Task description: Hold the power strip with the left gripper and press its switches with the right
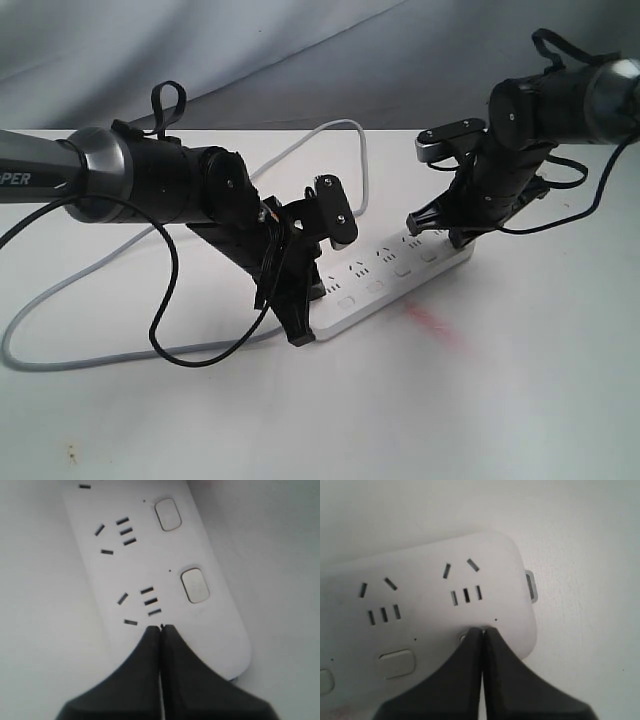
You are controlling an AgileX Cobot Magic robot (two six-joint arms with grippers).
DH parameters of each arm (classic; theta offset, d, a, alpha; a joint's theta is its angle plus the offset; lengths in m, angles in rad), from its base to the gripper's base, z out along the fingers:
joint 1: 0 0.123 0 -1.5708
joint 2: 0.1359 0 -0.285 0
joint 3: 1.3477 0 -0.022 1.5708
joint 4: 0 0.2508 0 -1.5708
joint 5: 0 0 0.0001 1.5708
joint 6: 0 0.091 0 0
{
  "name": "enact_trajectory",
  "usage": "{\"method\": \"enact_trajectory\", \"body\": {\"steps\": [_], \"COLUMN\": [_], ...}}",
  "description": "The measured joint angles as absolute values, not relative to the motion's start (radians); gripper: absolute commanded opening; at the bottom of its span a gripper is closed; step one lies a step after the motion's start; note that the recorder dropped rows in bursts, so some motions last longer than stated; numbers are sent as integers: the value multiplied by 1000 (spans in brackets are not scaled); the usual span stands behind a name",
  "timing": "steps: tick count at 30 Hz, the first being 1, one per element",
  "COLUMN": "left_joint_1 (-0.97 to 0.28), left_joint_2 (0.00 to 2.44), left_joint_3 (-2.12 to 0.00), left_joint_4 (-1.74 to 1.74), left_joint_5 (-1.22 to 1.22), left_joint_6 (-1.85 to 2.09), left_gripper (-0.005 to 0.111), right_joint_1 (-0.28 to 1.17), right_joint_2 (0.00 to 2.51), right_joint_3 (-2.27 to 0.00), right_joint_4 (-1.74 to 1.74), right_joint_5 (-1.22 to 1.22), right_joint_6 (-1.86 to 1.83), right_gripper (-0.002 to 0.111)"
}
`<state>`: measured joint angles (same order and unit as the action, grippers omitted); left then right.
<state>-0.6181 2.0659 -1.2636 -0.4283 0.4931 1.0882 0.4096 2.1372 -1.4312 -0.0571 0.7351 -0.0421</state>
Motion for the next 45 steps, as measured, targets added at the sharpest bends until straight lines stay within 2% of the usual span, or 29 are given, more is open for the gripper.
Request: {"method": "enact_trajectory", "body": {"steps": [19, 29, 45], "left_joint_1": [-618, -618, -618], "left_joint_2": [2066, 2066, 2066], "left_joint_3": [-1265, -1265, -1265], "left_joint_4": [-428, -432, -432], "left_joint_5": [493, 495, 493], "left_joint_6": [1088, 1088, 1086], "left_gripper": [0, 0, 0], "right_joint_1": [477, 488, 488], "right_joint_2": [2156, 1934, 2018], "right_joint_3": [-1450, -1399, -1399], "right_joint_4": [-184, -130, 12], "right_joint_5": [752, 727, 791], "right_joint_6": [0, 32, -72], "right_gripper": [0, 0, 0]}}
